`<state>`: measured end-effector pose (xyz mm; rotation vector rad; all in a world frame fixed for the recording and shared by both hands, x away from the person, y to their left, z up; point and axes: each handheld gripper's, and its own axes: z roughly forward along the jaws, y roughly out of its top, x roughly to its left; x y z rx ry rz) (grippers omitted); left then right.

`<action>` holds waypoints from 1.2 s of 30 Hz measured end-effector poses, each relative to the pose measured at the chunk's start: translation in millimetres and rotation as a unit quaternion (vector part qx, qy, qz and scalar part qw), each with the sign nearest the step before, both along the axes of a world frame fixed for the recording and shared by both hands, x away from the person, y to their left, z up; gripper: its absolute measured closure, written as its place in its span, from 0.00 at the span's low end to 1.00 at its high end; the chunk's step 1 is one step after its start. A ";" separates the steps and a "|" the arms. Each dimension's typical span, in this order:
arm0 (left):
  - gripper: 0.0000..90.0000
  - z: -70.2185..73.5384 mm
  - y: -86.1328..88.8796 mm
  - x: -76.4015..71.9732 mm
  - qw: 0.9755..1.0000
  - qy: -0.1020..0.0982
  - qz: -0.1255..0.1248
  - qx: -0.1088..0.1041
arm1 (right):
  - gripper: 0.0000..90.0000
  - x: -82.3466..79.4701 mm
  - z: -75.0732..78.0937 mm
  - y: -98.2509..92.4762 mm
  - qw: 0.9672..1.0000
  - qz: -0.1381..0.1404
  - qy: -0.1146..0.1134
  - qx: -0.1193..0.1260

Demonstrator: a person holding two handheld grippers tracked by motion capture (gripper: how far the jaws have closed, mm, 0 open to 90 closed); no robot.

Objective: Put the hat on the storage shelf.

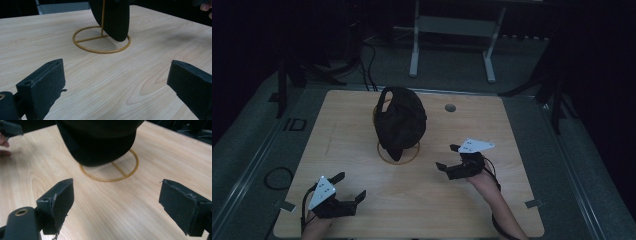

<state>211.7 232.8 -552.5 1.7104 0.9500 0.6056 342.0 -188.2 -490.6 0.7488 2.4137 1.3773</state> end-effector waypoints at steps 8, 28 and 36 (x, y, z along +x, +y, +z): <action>0.03 -0.1 1.2 0.2 1.000 0.001 0.002 -0.003 | 0.13 -6.2 -14.7 -0.8 1.000 0.008 0.002 -0.019; 0.02 -0.1 0.9 0.1 1.000 0.002 0.002 -0.003 | 0.13 -20.4 -44.9 -13.7 0.999 0.006 -0.010 -0.038; 0.03 0.0 1.0 0.1 1.000 0.001 0.001 -0.004 | 0.13 -26.4 -50.4 -20.7 0.999 0.007 -0.005 -0.041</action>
